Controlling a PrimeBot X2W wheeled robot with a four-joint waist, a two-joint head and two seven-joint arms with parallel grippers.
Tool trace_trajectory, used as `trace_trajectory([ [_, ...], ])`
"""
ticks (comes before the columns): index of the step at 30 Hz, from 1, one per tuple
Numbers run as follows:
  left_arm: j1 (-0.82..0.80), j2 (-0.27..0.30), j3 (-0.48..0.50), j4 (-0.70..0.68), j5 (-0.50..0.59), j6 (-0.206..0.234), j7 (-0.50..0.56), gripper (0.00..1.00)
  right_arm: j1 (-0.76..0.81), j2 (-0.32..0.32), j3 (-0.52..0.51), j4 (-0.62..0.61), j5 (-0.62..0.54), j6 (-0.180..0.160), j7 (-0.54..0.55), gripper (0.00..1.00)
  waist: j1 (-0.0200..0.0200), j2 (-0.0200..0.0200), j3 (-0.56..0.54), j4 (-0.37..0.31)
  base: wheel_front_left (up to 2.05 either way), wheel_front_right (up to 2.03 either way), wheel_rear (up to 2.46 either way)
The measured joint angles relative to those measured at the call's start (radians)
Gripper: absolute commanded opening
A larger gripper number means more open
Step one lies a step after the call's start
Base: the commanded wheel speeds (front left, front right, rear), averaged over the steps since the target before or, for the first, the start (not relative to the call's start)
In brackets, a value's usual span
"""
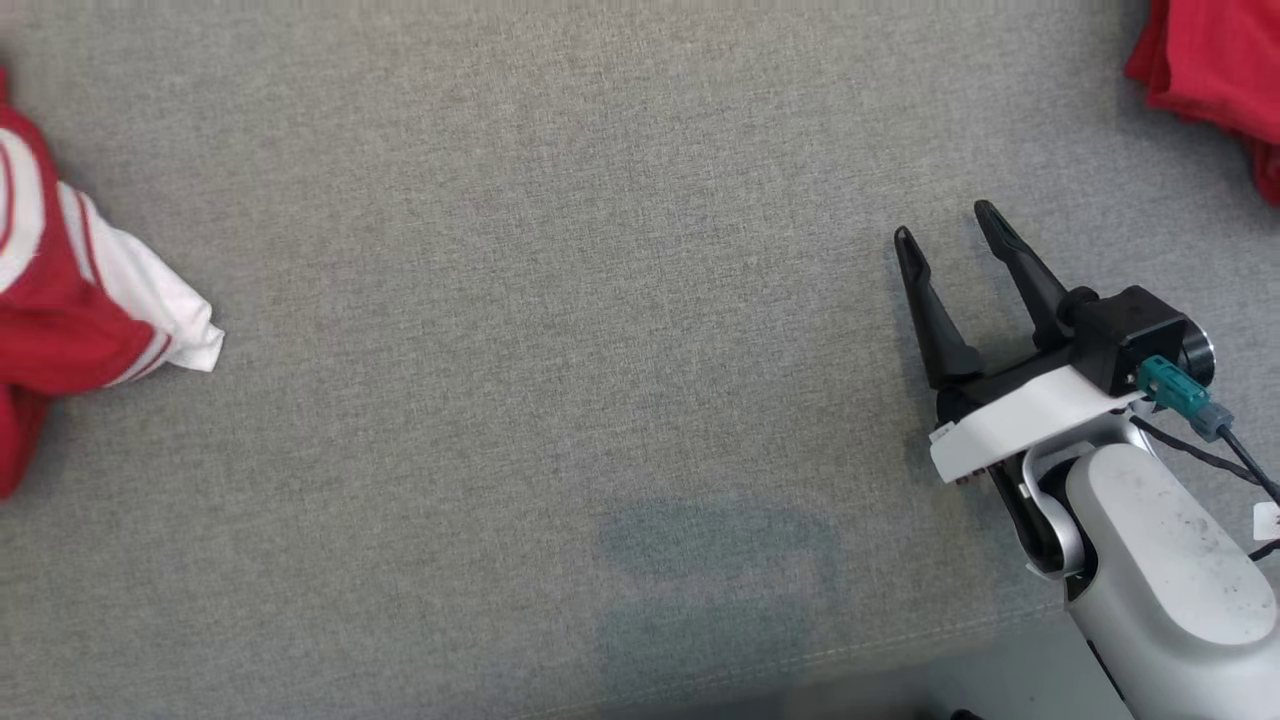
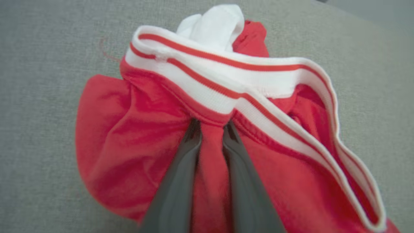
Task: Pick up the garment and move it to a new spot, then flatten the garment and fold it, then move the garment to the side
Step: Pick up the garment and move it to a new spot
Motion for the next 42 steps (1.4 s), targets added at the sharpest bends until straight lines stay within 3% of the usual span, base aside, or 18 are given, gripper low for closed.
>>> trace_trajectory([
  [6, -0.046, -0.006, -0.089, -0.094, 0.006, -0.021, 0.012, 0.00, 0.022, 0.022, 0.006, 0.036, 0.009, 0.008, 0.000, 1.00, 0.0000, 0.0000, -0.075, 0.000, 0.00, 0.00, 0.00],
  [13, -0.050, -0.053, -0.218, -0.184, 0.003, -0.021, 0.051, 0.00, 0.076, 0.051, 0.015, 0.080, 0.024, 0.015, -0.004, 1.00, 0.0000, 0.0000, -0.184, -0.014, 0.00, 0.00, 0.00],
  [22, -0.051, -0.179, -0.391, -0.346, -0.058, -0.021, 0.053, 0.00, 0.143, 0.053, 0.021, 0.108, 0.028, 0.022, -0.004, 1.00, -0.0001, 0.0000, -0.305, -0.046, 0.00, 0.00, 0.00],
  [27, -0.049, -0.232, -0.428, -0.399, -0.105, -0.021, 0.042, 0.00, 0.147, 0.049, 0.028, 0.105, 0.027, 0.030, -0.004, 1.00, -0.0001, 0.0000, -0.360, -0.071, 0.00, 0.00, 0.00],
  [33, -0.003, -0.310, -0.458, -0.426, -0.197, -0.021, 0.041, 0.00, 0.171, 0.052, 0.031, 0.077, 0.036, 0.035, -0.005, 1.00, -0.0001, 0.0000, -0.388, -0.114, 0.00, 0.00, 0.00],
  [42, 0.058, -0.331, -0.539, -0.421, -0.188, -0.021, 0.042, 0.00, 0.189, 0.064, 0.061, 0.069, 0.036, 0.052, -0.006, 1.00, -0.0001, 0.0000, -0.369, -0.129, 0.00, 0.00, 0.00],
])
